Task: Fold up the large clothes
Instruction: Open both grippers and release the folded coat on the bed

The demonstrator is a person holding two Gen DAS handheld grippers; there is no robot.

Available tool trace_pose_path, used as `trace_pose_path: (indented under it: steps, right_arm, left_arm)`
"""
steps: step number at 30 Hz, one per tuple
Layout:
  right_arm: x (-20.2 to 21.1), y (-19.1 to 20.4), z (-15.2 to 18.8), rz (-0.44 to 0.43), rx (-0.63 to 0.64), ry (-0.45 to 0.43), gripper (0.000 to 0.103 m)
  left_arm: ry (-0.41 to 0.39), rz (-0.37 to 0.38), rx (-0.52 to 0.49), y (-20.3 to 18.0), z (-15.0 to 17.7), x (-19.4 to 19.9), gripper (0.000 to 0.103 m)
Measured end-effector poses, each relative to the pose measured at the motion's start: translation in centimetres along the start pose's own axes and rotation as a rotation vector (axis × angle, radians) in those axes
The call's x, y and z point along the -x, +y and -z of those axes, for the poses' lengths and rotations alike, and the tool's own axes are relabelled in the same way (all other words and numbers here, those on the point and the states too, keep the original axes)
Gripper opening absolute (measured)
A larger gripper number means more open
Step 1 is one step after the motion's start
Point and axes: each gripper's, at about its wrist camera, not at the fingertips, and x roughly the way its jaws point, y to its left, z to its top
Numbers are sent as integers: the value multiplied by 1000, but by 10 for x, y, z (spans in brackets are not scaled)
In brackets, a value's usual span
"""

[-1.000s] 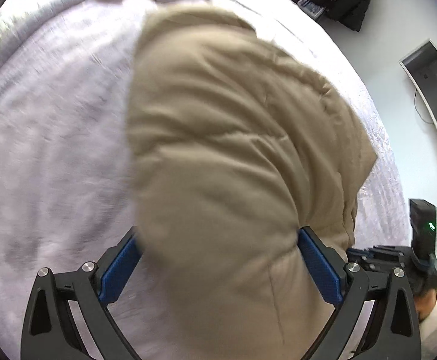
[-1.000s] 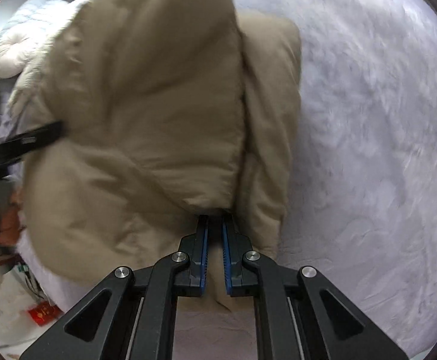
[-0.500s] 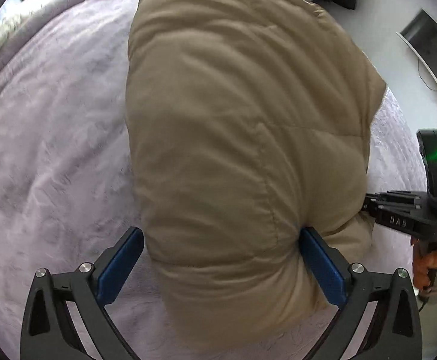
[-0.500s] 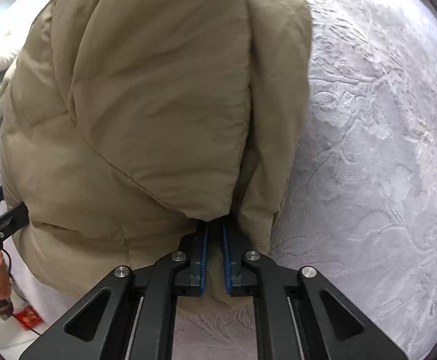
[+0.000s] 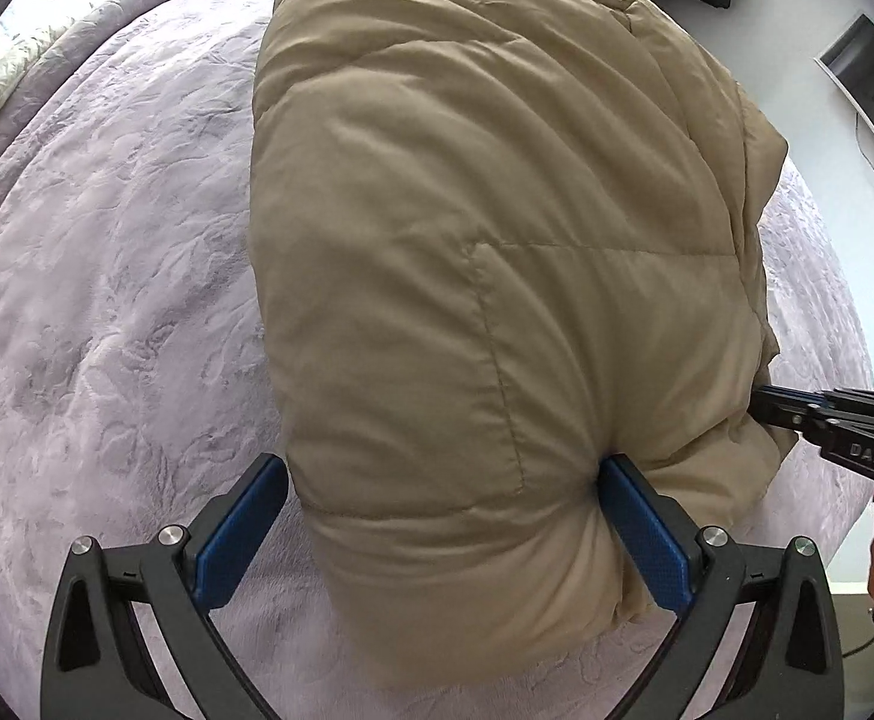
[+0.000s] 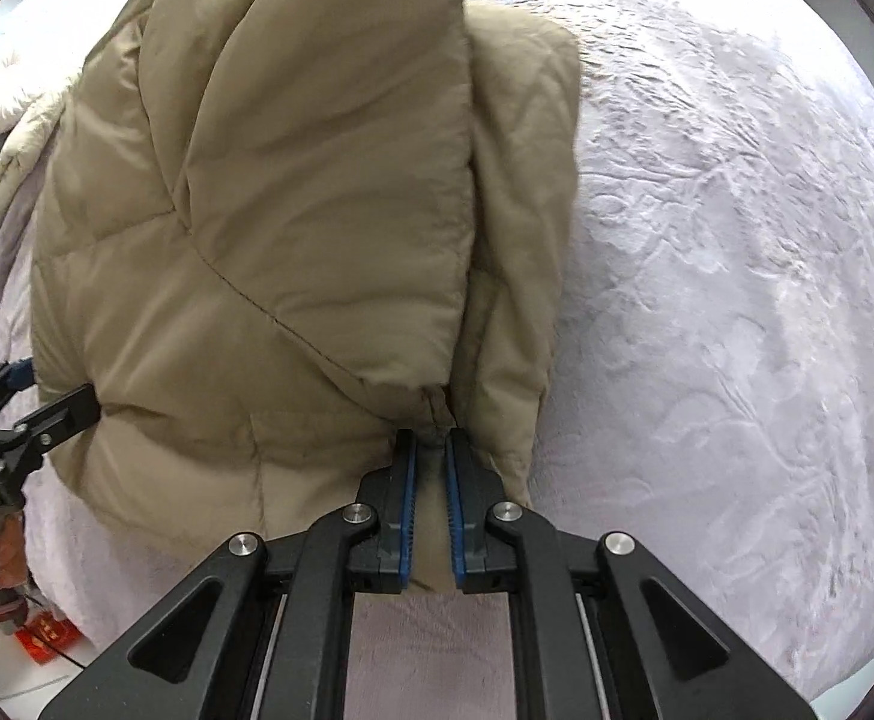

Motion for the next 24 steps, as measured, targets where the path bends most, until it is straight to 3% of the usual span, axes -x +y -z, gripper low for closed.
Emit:
trace_pose_path:
  steps: [15,24]
  right_arm:
    - [44,-1,34,-14,-28,9,11]
    - [78,-1,47,-39,-48,6,11]
  left_arm:
    - [6,1,65,8,4,21,103]
    - [3,15,65,-11,22,56,103]
